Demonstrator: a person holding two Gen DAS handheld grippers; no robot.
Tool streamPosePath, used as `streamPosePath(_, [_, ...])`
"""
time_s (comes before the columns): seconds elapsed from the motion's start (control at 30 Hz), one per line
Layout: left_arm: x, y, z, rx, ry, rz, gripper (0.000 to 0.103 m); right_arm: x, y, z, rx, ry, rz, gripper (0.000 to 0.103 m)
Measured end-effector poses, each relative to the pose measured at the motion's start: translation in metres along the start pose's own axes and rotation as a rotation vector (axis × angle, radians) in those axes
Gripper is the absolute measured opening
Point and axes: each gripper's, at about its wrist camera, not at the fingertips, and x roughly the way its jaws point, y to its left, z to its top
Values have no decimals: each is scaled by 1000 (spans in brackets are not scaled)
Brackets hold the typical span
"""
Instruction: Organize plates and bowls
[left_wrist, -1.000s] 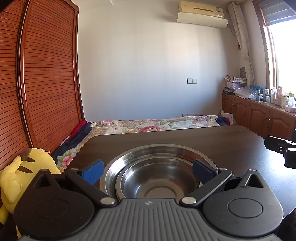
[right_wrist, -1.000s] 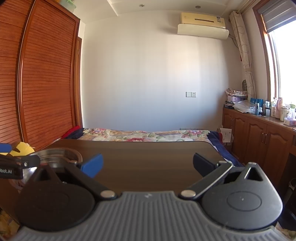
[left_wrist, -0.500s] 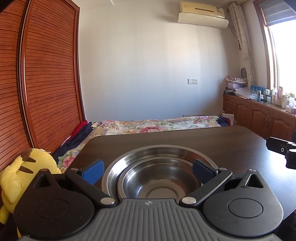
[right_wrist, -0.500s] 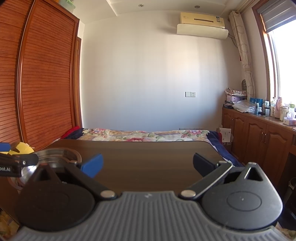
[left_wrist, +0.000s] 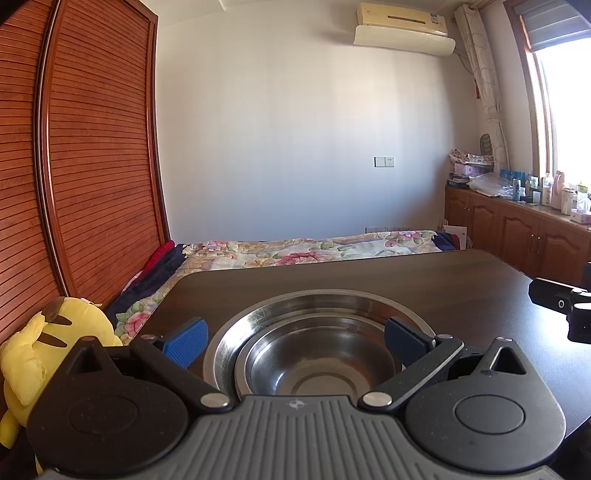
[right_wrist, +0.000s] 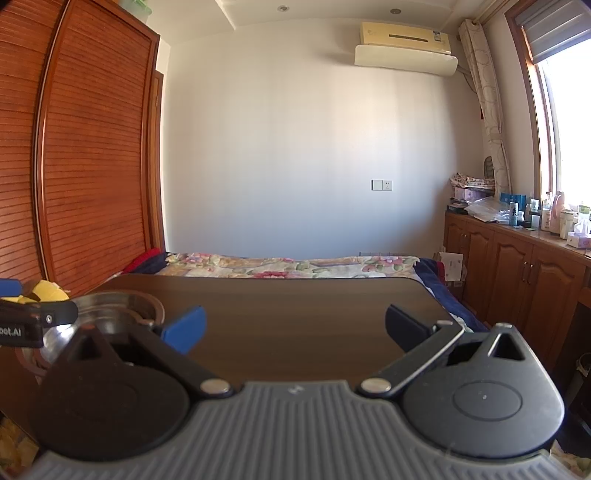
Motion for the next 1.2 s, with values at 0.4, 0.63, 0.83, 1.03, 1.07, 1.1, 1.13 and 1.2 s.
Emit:
streamPosePath(0.4, [1,0,1,-4,4,6,103,-1,0,1,-2,-6,-2,103])
streamPosePath(0.63, [1,-1,1,-7,2,10,103,0,0,-1,0,-4,-1,103])
streamPosePath(0.83, [1,-1,0,-8,5,10,103,-1,0,-1,-1,-3,-1,103])
streamPosePath(1.03, [2,-1,0,-9,6,12,103,-1,0,-1,0,2,2,103])
streamPosePath(1.07, [2,-1,0,-9,6,11,103,-1,0,0,0,3,2,103])
streamPosePath(1.1, [2,0,0,-9,6,11,103,-1,0,0,0,3,2,103])
streamPosePath(1.13, [2,-1,0,-9,6,12,103,-1,0,0,0,3,3,103])
streamPosePath(1.2, [2,-1,0,-10,6,12,103,-1,-1,0,1,2,2,103])
